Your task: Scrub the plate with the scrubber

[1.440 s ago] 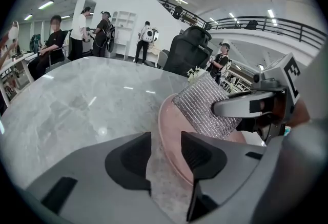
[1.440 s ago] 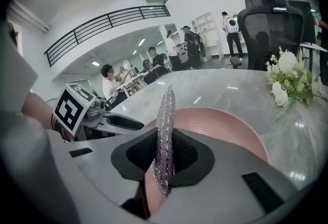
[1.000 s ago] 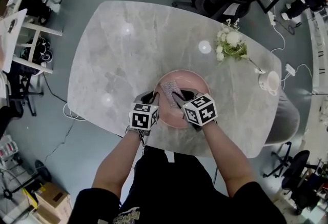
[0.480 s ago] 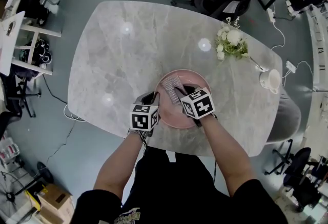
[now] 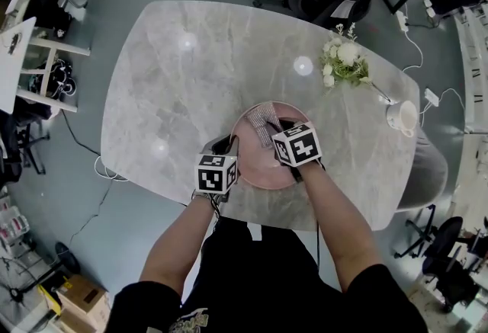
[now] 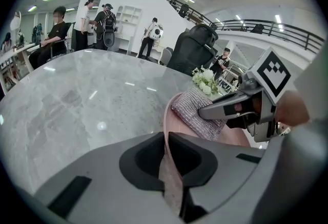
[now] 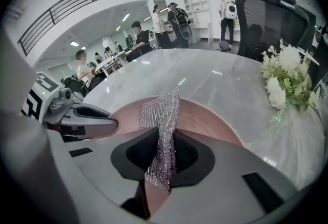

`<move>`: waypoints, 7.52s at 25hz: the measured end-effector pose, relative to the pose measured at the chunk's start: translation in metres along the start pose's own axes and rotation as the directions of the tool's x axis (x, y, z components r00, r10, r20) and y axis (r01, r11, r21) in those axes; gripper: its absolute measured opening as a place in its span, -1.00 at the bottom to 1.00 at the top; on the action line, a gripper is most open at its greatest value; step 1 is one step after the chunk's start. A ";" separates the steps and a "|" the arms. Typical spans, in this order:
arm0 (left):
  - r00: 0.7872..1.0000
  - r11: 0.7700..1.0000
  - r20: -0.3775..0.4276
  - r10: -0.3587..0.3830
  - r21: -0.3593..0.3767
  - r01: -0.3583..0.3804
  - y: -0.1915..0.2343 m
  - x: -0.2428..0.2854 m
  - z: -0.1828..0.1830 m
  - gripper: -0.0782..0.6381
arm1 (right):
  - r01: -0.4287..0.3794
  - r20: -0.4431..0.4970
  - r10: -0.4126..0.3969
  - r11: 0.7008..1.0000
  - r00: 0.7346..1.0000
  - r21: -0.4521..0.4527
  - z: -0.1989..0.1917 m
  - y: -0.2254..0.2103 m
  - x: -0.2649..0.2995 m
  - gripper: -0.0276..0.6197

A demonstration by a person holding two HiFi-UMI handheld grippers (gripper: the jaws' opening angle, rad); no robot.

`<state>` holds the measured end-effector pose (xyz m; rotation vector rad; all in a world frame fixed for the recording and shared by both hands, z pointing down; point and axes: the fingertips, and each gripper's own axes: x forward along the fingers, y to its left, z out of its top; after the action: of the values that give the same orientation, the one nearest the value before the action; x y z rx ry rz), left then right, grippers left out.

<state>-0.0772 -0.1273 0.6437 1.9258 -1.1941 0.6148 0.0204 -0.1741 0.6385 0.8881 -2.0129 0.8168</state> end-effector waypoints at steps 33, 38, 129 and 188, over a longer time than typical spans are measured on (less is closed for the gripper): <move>0.999 1.000 0.012 0.030 -0.007 -0.030 0.001 -0.002 -0.001 -0.68 | 0.238 -0.065 -0.244 0.967 0.968 -0.094 -0.036 -0.080 -0.074 -0.69; 0.999 0.999 0.017 0.038 -0.008 -0.038 0.000 -0.003 -0.002 -0.68 | 0.231 -0.068 -0.238 0.968 0.969 -0.096 -0.050 -0.075 -0.083 -0.69; 0.998 0.988 0.056 0.031 -0.153 -0.022 0.003 -0.006 -0.003 -0.71 | 0.011 -0.087 -0.022 0.992 0.996 -0.126 -0.039 0.031 -0.014 -0.67; 0.997 0.988 0.064 0.042 -0.150 -0.032 0.002 -0.009 -0.006 -0.71 | 0.267 -0.043 -0.283 0.938 0.958 -0.223 -0.050 -0.045 -0.074 -0.68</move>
<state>-0.0827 -0.1179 0.6414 1.8145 -1.2830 0.4695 0.1094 -0.1379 0.6123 0.9711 -1.8182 0.4588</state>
